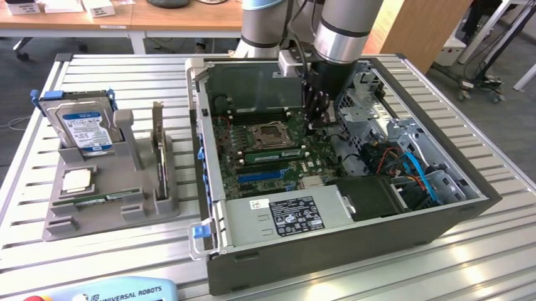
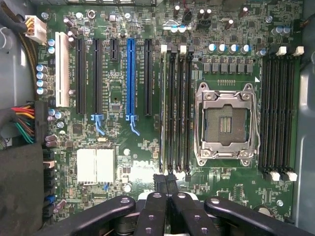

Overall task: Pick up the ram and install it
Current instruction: 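Press down the ram until it locks into place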

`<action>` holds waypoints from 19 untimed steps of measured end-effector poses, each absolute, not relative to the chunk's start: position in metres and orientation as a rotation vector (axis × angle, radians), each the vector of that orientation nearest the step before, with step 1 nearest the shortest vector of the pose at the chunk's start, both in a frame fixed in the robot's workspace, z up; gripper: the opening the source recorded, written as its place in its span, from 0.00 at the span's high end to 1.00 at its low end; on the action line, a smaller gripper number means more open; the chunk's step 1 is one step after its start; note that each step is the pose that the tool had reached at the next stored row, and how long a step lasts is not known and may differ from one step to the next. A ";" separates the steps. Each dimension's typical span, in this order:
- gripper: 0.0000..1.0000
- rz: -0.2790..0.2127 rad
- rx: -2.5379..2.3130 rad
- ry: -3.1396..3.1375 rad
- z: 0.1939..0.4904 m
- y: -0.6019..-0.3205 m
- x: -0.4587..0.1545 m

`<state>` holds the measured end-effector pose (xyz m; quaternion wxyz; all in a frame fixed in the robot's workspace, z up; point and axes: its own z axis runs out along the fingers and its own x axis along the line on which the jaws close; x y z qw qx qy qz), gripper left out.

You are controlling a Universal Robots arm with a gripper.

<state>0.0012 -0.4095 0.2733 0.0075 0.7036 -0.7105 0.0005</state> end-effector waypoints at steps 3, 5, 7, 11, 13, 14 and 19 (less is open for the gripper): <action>0.90 0.001 2.200 -2.222 0.271 -0.410 0.001; 0.90 0.001 2.200 -2.222 0.270 -0.410 0.001; 0.90 0.001 2.200 -2.222 0.268 -0.410 0.001; 0.90 0.001 2.200 -2.222 0.264 -0.410 0.001; 0.90 0.001 2.200 -2.222 0.263 -0.410 0.001; 0.90 0.001 2.200 -2.222 0.262 -0.410 0.001; 0.90 0.001 2.200 -2.222 0.258 -0.410 0.001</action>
